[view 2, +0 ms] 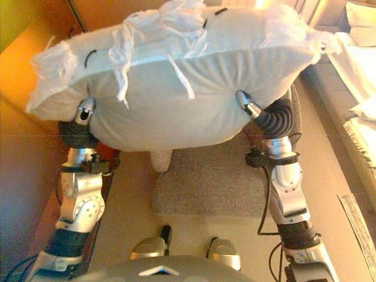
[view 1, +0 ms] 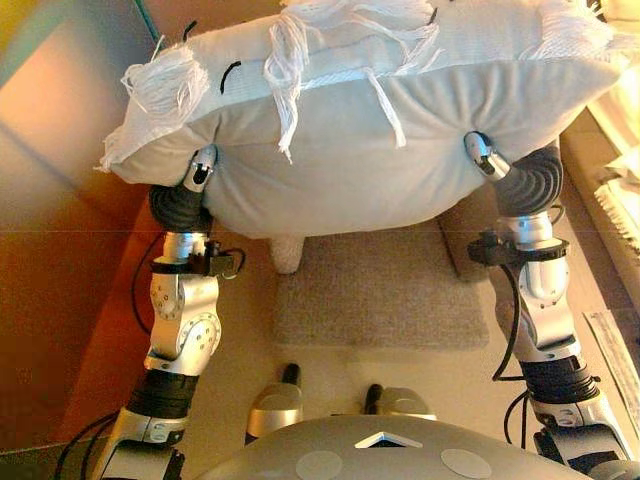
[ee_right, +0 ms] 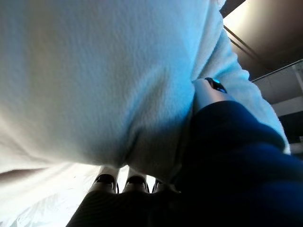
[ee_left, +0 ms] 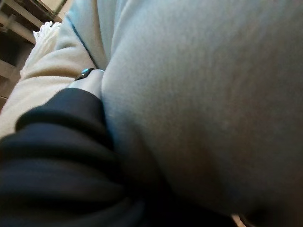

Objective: Pick up the cushion and take it to the sofa

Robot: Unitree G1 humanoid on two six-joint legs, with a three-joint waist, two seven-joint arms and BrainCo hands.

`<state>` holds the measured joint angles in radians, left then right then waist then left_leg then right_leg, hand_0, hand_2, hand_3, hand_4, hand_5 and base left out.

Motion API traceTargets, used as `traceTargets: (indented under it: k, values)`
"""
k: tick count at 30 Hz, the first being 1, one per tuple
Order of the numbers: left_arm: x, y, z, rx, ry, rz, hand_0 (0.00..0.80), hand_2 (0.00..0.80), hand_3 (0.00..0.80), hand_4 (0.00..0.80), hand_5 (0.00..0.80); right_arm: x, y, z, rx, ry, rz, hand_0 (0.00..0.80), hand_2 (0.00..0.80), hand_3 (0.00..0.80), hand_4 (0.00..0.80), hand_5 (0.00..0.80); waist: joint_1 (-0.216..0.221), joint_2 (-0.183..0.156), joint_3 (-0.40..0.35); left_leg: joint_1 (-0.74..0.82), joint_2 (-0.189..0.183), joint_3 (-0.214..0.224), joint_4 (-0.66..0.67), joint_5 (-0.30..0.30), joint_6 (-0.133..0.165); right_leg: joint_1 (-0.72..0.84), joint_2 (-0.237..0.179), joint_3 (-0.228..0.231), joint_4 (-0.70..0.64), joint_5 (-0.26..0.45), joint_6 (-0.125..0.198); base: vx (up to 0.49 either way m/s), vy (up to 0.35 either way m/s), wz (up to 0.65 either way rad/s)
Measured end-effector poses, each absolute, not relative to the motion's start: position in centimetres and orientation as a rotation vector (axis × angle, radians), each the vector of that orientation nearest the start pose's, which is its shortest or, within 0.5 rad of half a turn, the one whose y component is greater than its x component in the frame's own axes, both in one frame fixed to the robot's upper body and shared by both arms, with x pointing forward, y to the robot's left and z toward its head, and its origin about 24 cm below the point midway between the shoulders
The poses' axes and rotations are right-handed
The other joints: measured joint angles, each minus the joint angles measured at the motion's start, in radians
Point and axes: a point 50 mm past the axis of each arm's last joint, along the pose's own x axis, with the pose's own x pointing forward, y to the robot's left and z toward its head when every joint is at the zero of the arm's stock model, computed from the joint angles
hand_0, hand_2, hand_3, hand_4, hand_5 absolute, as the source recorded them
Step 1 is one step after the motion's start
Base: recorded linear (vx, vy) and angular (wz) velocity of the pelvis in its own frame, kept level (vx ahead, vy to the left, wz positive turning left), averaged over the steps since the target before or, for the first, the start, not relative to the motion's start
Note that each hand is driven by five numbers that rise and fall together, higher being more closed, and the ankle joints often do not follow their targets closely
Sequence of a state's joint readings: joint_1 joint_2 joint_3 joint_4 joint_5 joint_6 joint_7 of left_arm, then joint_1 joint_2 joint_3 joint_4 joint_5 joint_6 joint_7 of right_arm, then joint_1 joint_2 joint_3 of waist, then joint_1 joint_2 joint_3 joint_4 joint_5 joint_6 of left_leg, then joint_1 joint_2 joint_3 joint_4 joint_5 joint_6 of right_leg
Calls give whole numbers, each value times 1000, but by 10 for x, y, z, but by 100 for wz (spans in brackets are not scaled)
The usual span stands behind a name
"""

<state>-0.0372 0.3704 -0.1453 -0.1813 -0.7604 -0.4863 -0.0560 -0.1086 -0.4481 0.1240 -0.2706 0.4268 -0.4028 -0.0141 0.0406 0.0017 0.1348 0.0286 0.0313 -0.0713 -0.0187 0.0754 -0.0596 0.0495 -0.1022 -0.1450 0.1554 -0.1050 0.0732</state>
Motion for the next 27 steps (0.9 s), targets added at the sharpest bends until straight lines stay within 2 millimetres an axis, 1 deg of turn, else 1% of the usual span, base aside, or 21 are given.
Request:
traceTargets:
  k: [3, 4, 5, 6, 7, 9, 10, 11, 12, 13, 14, 15, 16, 18, 19, 22, 25, 27]
  values:
    - [240, 187, 127, -436, -568, -159, 800, 800, 800, 800, 800, 245, -171, 159, 42, -650, 255, 800, 800, 800, 800, 800, 1, 3, -2, -5, 0, -6, 19, -5, -3, -2, 1, 5, 18, -14, -4, 103, -189, 8]
    - [239, 188, 124, -430, -548, -149, 800, 800, 800, 800, 800, 246, -171, 155, 42, -628, 255, 800, 800, 800, 800, 800, 1, 3, -2, -14, 0, -13, 37, -10, -8, -7, 5, 6, 36, -28, -10, 40, -188, 21]
    - [237, 188, 119, -413, -527, -137, 800, 800, 800, 800, 800, 247, -171, 149, 42, -605, 254, 800, 800, 800, 800, 800, 2, 2, -2, -31, -1, -14, 61, -13, -12, -23, 7, 13, 63, -50, -23, 45, -166, 28]
    - [237, 188, 116, -403, -511, -131, 800, 800, 800, 800, 800, 248, -171, 145, 41, -586, 250, 800, 800, 800, 800, 800, 3, 2, -2, -53, -2, -11, 86, -13, -13, -41, 2, 10, 86, -60, -30, 65, -129, 35]
    - [237, 189, 111, -395, -491, -125, 800, 800, 800, 800, 800, 249, -172, 140, 39, -562, 245, 800, 800, 800, 800, 800, 4, 7, -1, -83, -1, 1, 120, -15, -15, -62, 3, 3, 125, -79, -34, 97, -85, 36]
    - [237, 189, 103, -393, -451, -120, 800, 800, 800, 800, 800, 249, -173, 130, 40, -521, 231, 800, 800, 800, 800, 800, 7, 15, 1, -95, 7, 46, 128, -17, -14, -79, 2, -12, 164, -98, -44, 147, 25, 25]
    - [238, 188, 97, -392, -420, -119, 800, 800, 800, 800, 800, 249, -173, 123, 40, -487, 220, 800, 800, 800, 800, 800, 8, 19, 0, -91, 10, 53, 124, -33, -19, -82, -1, -16, 172, -104, -49, 211, 72, 12]
    - [238, 187, 91, -389, -392, -119, 800, 800, 800, 800, 800, 249, -174, 116, 40, -459, 210, 800, 800, 800, 800, 800, 9, 16, -3, -89, 2, 68, 131, -58, -17, -82, -18, -19, 171, -104, -50, 205, 60, 8]
    - [239, 187, 86, -386, -365, -118, 800, 800, 800, 800, 800, 249, -174, 112, 36, -435, 198, 800, 800, 800, 800, 800, 6, 0, 1, -92, -19, 72, 173, -74, 0, -85, -49, -20, 173, -103, -48, 186, 53, -7]
    - [240, 186, 82, -384, -340, -119, 800, 800, 800, 800, 800, 249, -174, 109, 34, -416, 187, 800, 800, 800, 800, 800, 7, -3, -1, -81, -43, 71, 202, -77, 1, -90, -77, -18, 170, -101, -45, 249, 51, -16]
    - [240, 185, 81, -384, -327, -123, 800, 800, 800, 800, 800, 249, -175, 108, 31, -404, 175, 800, 800, 800, 800, 800, 7, 24, -16, -60, -41, 69, 189, -76, 2, -88, -67, -6, 163, -90, -24, 243, 41, -7]
    - [242, 180, 78, -383, -310, -135, 800, 800, 800, 800, 800, 250, -177, 105, 32, -386, 155, 800, 800, 800, 800, 800, -11, 54, -33, -25, -23, 51, 121, -104, 13, -89, -43, -1, 161, -85, -11, 285, 41, 3]
    - [246, 177, 75, -367, -293, -141, 800, 800, 800, 800, 800, 252, -178, 97, 49, -351, 119, 800, 800, 800, 800, 800, -11, 46, -36, 3, -35, 47, 90, -78, 16, -80, -40, 29, 153, -77, -2, 216, 24, 1]
    - [247, 173, 67, -347, -247, -143, 800, 800, 800, 800, 800, 254, -180, 86, 58, -296, 61, 800, 800, 800, 800, 800, -15, 38, -38, 33, -38, 70, 53, -71, 25, -66, -41, 48, 117, -63, 9, 234, 14, -21]
    - [248, 173, 62, -313, -223, -141, 800, 800, 800, 800, 800, 255, -181, 80, 67, -265, 38, 800, 800, 800, 800, 800, -24, 36, -39, 41, -39, 71, 35, -66, 28, -50, -40, 49, 86, -49, 16, 213, 2, -14]
    - [251, 170, 53, -269, -162, -152, 800, 800, 800, 800, 800, 254, -185, 67, 55, -207, -6, 800, 800, 800, 800, 800, -29, 36, -40, 69, -38, 84, 1, -59, 34, -10, -37, 50, 13, -19, 25, 155, -3, -7]
    - [255, 167, 50, -251, -139, -166, 800, 800, 800, 800, 800, 255, -187, 63, 54, -186, -37, 800, 800, 800, 800, 800, -36, 37, -40, 92, -32, 98, -26, -58, 35, 27, -26, 56, -55, 16, 26, 134, -7, -13]
    - [257, 166, 48, -242, -124, -175, 800, 800, 800, 800, 800, 255, -188, 61, 57, -179, -59, 800, 800, 800, 800, 800, -56, 37, -41, 112, -29, 106, -43, -58, 35, 55, -21, 60, -99, 33, 27, 85, -19, -15]
